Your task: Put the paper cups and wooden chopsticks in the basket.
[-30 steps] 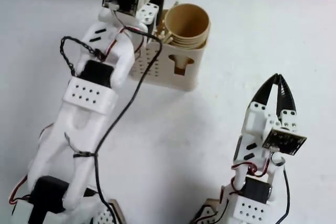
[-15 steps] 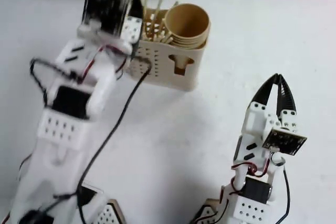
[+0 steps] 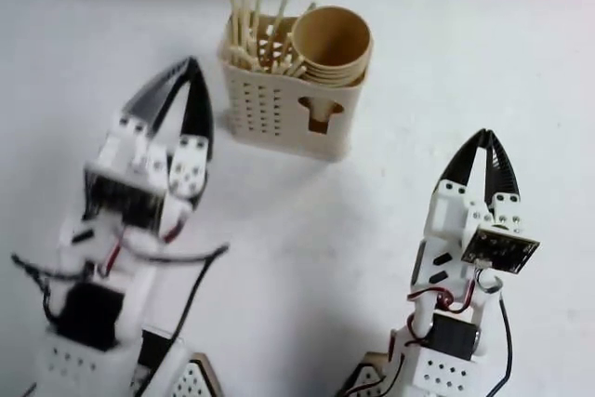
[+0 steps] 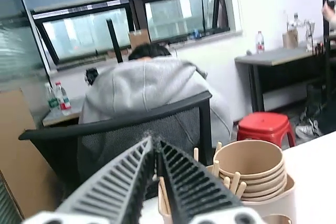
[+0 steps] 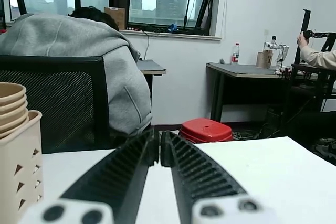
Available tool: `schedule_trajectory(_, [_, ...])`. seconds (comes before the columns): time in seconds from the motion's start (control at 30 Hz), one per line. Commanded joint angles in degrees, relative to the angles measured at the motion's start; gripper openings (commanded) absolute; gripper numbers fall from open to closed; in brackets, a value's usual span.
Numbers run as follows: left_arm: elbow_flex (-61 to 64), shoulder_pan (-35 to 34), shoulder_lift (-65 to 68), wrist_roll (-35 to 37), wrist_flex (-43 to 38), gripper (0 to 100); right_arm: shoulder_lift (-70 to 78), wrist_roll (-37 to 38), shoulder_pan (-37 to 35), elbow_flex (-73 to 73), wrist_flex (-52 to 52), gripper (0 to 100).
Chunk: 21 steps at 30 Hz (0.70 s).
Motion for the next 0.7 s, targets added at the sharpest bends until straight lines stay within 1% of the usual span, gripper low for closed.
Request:
schedule_trajectory(0.0, [6.33, 0.66, -11.91, -0.7, -1.41, 2, -0.31, -0.62, -0.57, 0.26, -0.84, 1.8])
schedule_trajectory(0.1, [10.2, 0.66, -17.54, -0.7, -1.32, 2, -0.31, -0.62, -0.66, 0.18, -0.84, 1.8])
schedule_trajectory(0.2, [14.33, 0.04, -21.76, -0.7, -1.32, 2, -0.31, -0.18, -3.47, 0.18, -0.66, 1.8])
schedule_trajectory(0.3, [18.9, -3.74, -25.01, -0.62, -1.32, 2, -0.31, -0.09, -6.99, 0.09, 1.36, 1.8])
schedule_trajectory(0.37, [22.07, -6.37, -27.3, -0.62, -1.05, 2, -0.31, -0.09, -7.87, 0.09, 1.71, 1.8])
schedule_trajectory(0.47, [27.08, -8.92, -30.37, -0.62, -0.88, 2, -0.31, -0.09, -8.13, 0.09, 1.71, 1.8])
schedule_trajectory(0.57, [30.86, -10.42, -30.29, -0.62, -0.53, 2, -0.31, -0.09, -8.13, 0.09, 2.07, 1.8])
schedule_trajectory(0.67, [32.97, -11.82, -30.29, -0.62, 1.49, 2, -0.31, -0.53, -8.13, -2.2, 6.81, 1.8])
